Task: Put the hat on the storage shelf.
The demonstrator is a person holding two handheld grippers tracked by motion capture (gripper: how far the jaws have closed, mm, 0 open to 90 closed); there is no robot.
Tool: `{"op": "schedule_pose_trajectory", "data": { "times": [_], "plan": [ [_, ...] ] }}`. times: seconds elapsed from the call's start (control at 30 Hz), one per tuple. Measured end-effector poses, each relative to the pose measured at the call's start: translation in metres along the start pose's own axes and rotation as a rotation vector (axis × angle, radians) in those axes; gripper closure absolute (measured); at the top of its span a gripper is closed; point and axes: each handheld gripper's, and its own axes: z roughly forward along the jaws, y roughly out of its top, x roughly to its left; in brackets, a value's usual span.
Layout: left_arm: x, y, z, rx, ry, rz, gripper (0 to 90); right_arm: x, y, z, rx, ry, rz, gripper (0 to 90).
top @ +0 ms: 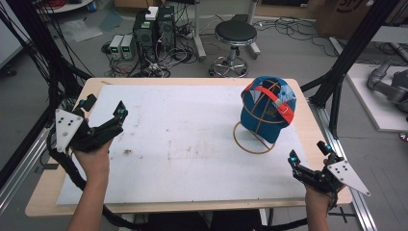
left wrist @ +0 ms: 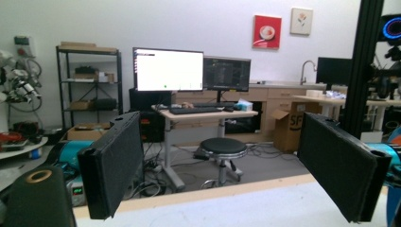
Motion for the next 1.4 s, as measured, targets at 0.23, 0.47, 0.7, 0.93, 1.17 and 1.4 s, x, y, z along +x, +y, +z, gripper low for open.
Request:
{"op": "schedule_pose_trajectory", "data": {
  "times": [0.23,0.47,0.7,0.93,1.17,1.4],
  "plan": [
    [0.016,-0.020,-0.018,0.026,0.058,0.008,15.5,-0.001,0.001,-0.001,-0.010,-0.009,0.016,4.2],
    [0.026,-0.040,-0.034,0.071,0.095,0.039,15.5,-0.003,0.000,-0.001,-0.011,-0.017,0.025,4.2],
    [0.033,-0.062,-0.049,0.136,0.124,0.057,15.6,-0.005,-0.001,0.001,-0.009,-0.025,0.032,4.2],
    [0.033,-0.069,-0.056,0.121,0.117,0.060,14.6,-0.007,-0.003,0.005,-0.003,-0.018,0.032,4.2],
    [0.033,-0.075,-0.057,0.135,0.114,0.054,14.1,-0.009,-0.004,0.007,-0.001,-0.023,0.038,4.2],
    [0.038,-0.075,-0.061,0.142,0.145,0.032,14.0,-0.008,-0.006,0.008,0.006,-0.015,0.027,4.2]
  ]
}}
